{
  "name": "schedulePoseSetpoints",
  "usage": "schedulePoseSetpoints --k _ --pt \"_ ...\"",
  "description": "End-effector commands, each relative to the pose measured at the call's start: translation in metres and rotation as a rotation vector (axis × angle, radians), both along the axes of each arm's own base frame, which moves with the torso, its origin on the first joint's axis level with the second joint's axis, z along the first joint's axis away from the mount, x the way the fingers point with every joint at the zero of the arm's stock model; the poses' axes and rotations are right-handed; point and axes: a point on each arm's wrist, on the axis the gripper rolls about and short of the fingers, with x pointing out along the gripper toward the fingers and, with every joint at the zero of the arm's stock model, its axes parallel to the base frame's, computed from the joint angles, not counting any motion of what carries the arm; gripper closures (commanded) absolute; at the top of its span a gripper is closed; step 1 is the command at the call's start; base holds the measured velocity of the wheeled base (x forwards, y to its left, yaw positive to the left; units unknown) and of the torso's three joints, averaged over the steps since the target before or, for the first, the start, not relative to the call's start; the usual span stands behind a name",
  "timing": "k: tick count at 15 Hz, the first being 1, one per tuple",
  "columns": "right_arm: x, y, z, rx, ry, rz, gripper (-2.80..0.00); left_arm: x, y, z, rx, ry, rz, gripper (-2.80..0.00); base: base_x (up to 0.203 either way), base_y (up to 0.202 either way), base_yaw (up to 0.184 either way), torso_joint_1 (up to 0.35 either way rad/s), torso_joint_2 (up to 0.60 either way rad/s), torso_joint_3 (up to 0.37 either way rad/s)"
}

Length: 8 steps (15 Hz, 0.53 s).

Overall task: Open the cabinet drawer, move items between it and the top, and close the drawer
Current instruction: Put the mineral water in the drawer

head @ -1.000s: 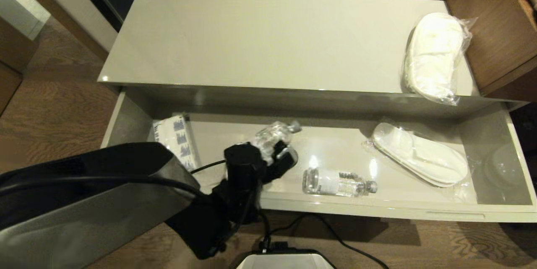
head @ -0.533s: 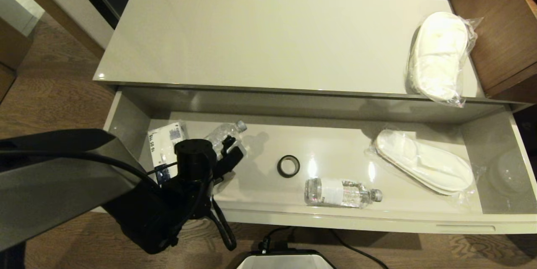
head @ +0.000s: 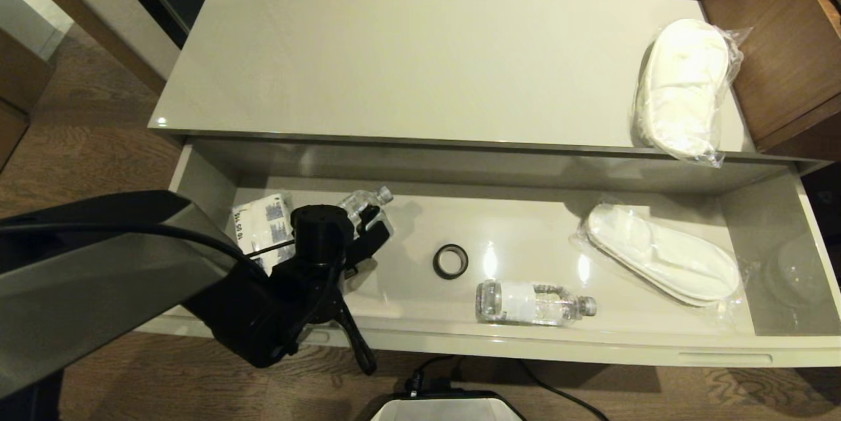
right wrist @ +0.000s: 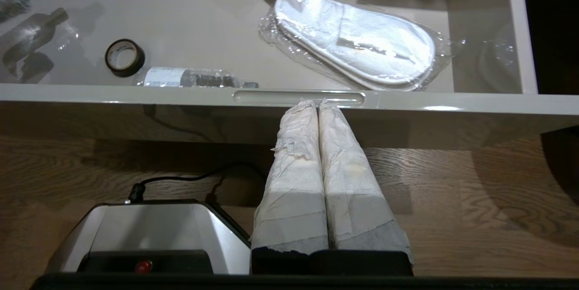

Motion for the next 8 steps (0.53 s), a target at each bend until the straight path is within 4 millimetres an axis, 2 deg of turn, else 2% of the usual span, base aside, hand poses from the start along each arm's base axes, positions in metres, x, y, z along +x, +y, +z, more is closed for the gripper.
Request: schedulePoseSetpoints --k 1,4,8 --pt "-0.001 0.000 -0.001 0.000 -0.013 0.000 0.00 0.009 -0.006 -0.004 0.049 0.025 -0.037 0.00 0.000 0.000 0.000 0.000 0.00 0.000" --pt "-0.001 0.000 -0.001 0.000 -0.013 0.000 0.00 0.017 -0.008 -0.001 0.155 0.079 -0.102 0.00 0.000 0.000 0.000 0.000 0.00 0.000" --pt "-0.001 0.000 -0.001 0.000 -0.013 0.000 0.00 0.038 -0.005 0.011 0.241 0.195 -0.191 0.00 0.000 0.000 0.000 0.000 0.00 0.000"
